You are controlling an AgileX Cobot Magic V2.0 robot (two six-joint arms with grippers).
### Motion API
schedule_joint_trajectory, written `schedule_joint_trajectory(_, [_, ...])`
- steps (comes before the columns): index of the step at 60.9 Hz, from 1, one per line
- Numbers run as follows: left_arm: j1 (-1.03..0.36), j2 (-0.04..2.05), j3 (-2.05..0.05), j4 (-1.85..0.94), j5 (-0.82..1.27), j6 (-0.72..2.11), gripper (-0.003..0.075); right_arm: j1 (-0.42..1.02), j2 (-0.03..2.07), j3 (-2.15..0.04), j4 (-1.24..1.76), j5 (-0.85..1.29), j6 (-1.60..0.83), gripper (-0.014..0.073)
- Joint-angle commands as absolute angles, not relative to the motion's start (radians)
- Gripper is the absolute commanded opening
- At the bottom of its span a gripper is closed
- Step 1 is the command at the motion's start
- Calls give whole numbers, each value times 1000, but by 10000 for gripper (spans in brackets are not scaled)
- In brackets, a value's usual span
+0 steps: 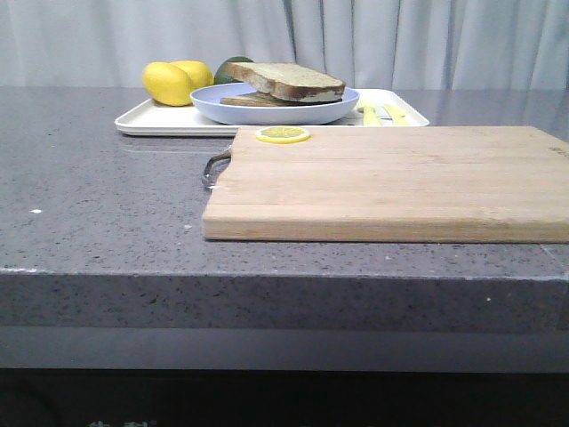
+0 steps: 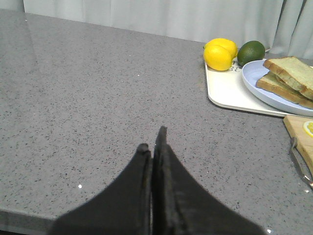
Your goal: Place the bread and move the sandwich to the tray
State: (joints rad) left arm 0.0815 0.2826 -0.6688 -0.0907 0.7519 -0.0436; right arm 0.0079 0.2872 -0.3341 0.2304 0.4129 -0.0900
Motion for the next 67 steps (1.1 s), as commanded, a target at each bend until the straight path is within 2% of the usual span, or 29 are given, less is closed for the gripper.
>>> schedule_joint_trajectory(1, [81,293,-691,-104,666,-54,-20,3,294,-361,239,338,-95,-59])
schedule_joint_trajectory(20, [81,190,-630,-96,636,-52,-20,3,294,-361,239,338,-95,-59])
schedule_joint_trajectory(33, [81,58,-430,-95,453,-52,-20,3,294,-361,239,338,-95,-59])
schedule_joint_trajectory(44, [81,-23,-295,-105,387,-52,-20,3,294,-361,239,338,-95,-59])
schedule_joint_trajectory(56, [81,-26,-210,-105,324,-52,-20,3,294,-361,239,338,-95,-59])
schedule_joint_trajectory(67, [81,-26,-103,-105,160,-52,-20,3,294,-361,239,338,-95,-59])
